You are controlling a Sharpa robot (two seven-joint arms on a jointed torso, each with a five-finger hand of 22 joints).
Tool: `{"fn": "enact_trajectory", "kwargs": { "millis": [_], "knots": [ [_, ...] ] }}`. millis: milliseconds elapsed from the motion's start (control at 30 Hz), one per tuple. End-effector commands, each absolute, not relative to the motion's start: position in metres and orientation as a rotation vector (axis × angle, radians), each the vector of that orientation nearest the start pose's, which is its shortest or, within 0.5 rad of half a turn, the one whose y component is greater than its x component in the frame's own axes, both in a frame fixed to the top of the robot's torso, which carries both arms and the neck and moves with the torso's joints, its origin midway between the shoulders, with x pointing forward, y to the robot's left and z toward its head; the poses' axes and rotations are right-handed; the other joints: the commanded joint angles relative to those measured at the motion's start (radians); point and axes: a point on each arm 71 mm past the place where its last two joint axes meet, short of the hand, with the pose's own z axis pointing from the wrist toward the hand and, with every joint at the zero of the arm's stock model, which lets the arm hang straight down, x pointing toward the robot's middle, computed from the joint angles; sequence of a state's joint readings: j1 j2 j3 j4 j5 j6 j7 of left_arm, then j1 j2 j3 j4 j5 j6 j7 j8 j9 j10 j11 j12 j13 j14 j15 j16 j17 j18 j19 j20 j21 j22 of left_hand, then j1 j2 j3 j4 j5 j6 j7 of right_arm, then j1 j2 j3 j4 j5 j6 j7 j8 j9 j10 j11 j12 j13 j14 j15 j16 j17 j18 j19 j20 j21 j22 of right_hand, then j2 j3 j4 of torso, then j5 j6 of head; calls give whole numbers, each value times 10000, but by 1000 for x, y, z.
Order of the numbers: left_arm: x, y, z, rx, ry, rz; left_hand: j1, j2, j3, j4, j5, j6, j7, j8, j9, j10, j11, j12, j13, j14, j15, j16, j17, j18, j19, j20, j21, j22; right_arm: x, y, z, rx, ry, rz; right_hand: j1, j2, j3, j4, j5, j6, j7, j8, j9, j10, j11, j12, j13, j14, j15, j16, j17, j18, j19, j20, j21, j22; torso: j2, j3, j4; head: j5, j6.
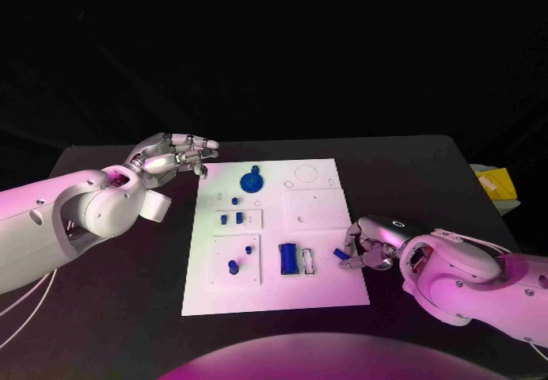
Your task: Assemble the parts on the task board
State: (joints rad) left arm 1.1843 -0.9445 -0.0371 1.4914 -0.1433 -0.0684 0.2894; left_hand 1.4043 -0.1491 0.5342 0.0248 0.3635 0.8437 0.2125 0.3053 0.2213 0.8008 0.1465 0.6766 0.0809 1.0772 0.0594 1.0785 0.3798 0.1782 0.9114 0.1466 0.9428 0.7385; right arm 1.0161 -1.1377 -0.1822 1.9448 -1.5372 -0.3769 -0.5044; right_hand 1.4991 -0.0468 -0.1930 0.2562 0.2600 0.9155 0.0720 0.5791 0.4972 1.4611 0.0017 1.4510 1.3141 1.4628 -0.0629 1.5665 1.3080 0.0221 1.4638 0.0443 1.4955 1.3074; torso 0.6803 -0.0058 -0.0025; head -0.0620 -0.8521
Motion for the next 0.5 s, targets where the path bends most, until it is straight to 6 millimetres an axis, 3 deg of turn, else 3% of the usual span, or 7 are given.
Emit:
{"fn": "enact_trajectory", "kwargs": {
  "millis": [33, 100, 133, 167, 200, 300, 500],
  "knots": [
    [483, 253, -189, -9956, 16361, -15645, 33, 70, 18, -19, 35, 79, -2, -38, 9, -54, -38, 40, -16, -61, -21, -37, -15, 72, -51, 25, 42, 17, 338, -238, -274, 350, 20270, 3785, 2120, 1315, 1084, 259, 410, -133, -7, -293, -55, 84, -41, -17, 1441, 1080, -50, 43, 2628, -65, 814, -57, -1, 2426, -7, -12, 4, -16, -8],
    [483, 253, -189, -9956, 16362, -15645, 33, 70, 18, -19, 35, 79, -2, -38, 9, -54, -38, 40, -16, -61, -21, -37, -15, 72, -51, 25, 42, 17, 338, -238, -274, 363, 20290, 3777, 1965, 798, 2703, 392, 559, -212, 88, -294, 57, 82, 60, -37, 1444, 1080, 49, 43, 2628, -68, 818, -7, 21, 2431, -8, -14, 7, -17, -11],
    [483, 253, -189, -9956, 16363, -15645, 33, 70, 18, -19, 35, 79, -2, -38, 9, -54, -38, 40, -16, -61, -21, -37, -15, 72, -51, 25, 42, 17, 338, -238, -274, 370, 20300, 3777, 1566, 256, 3936, 375, 537, -214, 117, -306, 112, 93, 135, -28, 1459, 1080, 3, 43, 2628, -71, 813, 88, 13, 2428, -8, -12, 8, -16, -12],
    [483, 253, -189, -9957, 16364, -15645, -39, 79, 74, -57, 26, 100, 1, -79, 33, -62, -34, 63, -29, -61, -13, -32, -41, 69, -96, 32, 108, 63, 338, -238, -275, 392, 20331, 3789, 1155, -179, 5432, 284, 618, -195, 148, -293, 179, 105, 111, -21, 1470, 1080, 76, 43, 2628, -67, 816, 50, 27, 2432, -9, -12, 9, -14, -13],
    [483, 253, -189, -9957, 16364, -15645, -39, 79, 74, -57, 26, 100, 1, -79, 33, -62, -34, 63, -29, -61, -13, -32, -41, 69, -96, 32, 108, 63, 338, -238, -275, 416, 20364, 3809, -42, -1258, 8373, -87, 464, -92, 160, -123, 425, 164, 117, 18, 1499, 1080, 128, 43, 2628, -67, 821, 44, 51, 2436, -10, -11, 11, -12, -15],
    [483, 253, -189, -9958, 16363, -15643, -39, 79, 74, -57, 26, 100, 1, -79, 33, -62, -34, 63, -29, -61, -13, -32, -41, 69, -96, 32, 108, 63, 338, -238, -276, 462, 20428, 3854, -1706, -1275, 10080, -1408, 392, -146, 204, 56, 745, 207, 126, 46, 1529, 1080, 103, 43, 2628, -79, 834, 84, 100, 2447, -12, -10, 10, 0, -10],
    [482, 253, -189, -9959, 16363, -15641, -35, 80, 79, -63, 27, 100, 0, -81, 34, -62, -35, 64, -29, -62, -14, -32, -42, 70, -97, 31, 110, 65, 338, -236, -276, 522, 20470, 3933, -2519, -1090, 10331, -1974, 272, -165, 202, 79, 874, 223, 115, 52, 1538, 1080, 105, 43, 2628, -81, 837, 91, 114, 2449, -10, -12, 4, 4, -3]
  ]
}}
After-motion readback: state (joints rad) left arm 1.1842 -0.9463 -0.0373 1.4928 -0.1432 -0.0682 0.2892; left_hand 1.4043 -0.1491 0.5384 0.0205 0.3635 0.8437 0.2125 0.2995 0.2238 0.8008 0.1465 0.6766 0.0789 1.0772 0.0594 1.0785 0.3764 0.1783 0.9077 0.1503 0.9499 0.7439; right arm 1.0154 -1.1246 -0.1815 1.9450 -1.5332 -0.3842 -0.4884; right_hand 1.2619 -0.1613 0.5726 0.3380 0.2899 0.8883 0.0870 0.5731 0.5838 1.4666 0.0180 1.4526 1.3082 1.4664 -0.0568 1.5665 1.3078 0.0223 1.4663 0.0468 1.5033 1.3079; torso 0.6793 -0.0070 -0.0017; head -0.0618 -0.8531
